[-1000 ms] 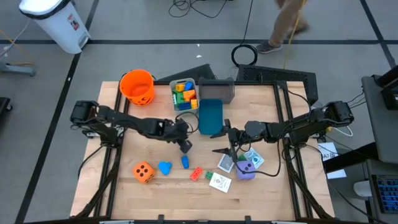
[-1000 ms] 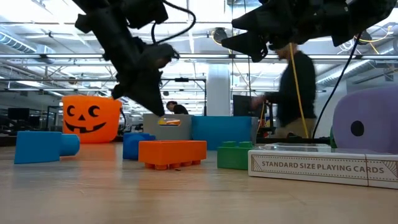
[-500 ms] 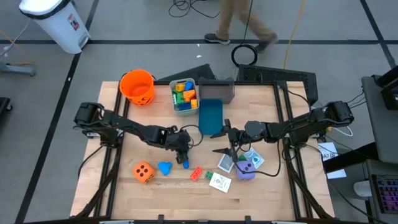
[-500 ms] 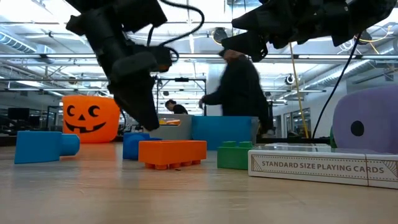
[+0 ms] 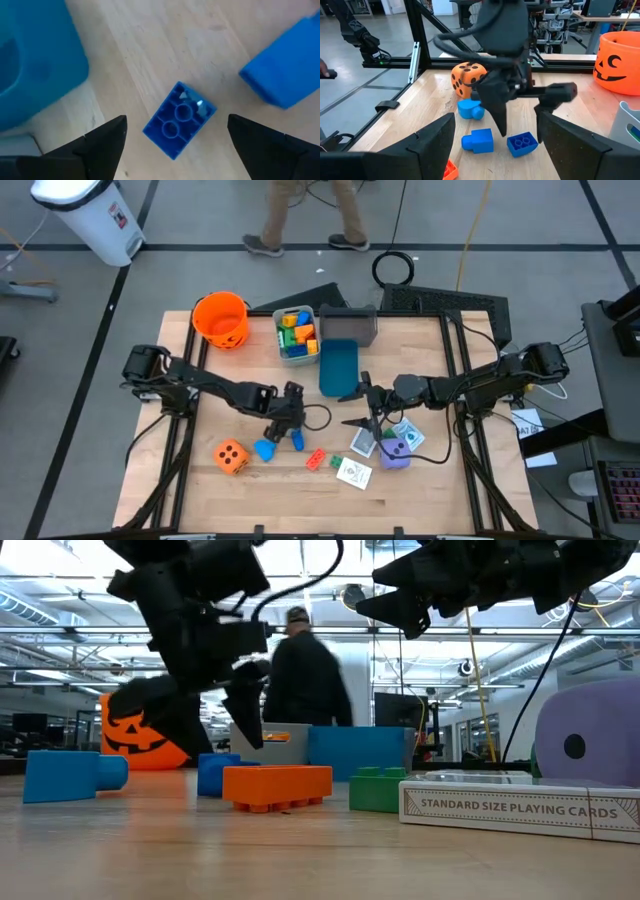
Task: Pick & Place Toys
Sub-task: Put the small blue gamepiece into the white bin, then put the light blue 1 stud gamepiece into the white bin
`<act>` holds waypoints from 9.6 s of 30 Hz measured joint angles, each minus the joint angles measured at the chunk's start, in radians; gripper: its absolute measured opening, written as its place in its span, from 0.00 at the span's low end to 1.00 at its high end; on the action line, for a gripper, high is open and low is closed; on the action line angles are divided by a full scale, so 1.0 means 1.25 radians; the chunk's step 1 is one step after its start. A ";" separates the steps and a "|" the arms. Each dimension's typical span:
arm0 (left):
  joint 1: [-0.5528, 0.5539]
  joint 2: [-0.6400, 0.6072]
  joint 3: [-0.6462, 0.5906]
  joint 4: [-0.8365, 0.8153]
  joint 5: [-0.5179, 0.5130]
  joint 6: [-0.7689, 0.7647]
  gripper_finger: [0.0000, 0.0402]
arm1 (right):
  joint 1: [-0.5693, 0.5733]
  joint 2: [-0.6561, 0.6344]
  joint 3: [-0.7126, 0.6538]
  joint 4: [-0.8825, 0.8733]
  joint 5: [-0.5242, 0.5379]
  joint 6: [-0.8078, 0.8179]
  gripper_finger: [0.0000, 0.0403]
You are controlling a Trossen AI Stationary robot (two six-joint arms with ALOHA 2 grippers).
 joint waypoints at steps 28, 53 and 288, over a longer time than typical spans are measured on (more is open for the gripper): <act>0.101 0.002 -0.002 0.071 0.093 -0.094 0.37 | 0.000 0.000 0.000 -0.002 0.000 -0.001 0.70; 0.565 -0.139 0.000 0.247 -0.059 -0.553 0.37 | -0.012 0.000 0.000 -0.001 0.000 0.000 0.70; -0.392 0.075 0.150 -0.445 -0.227 -0.802 0.60 | 0.037 0.000 0.001 0.042 0.042 0.002 0.70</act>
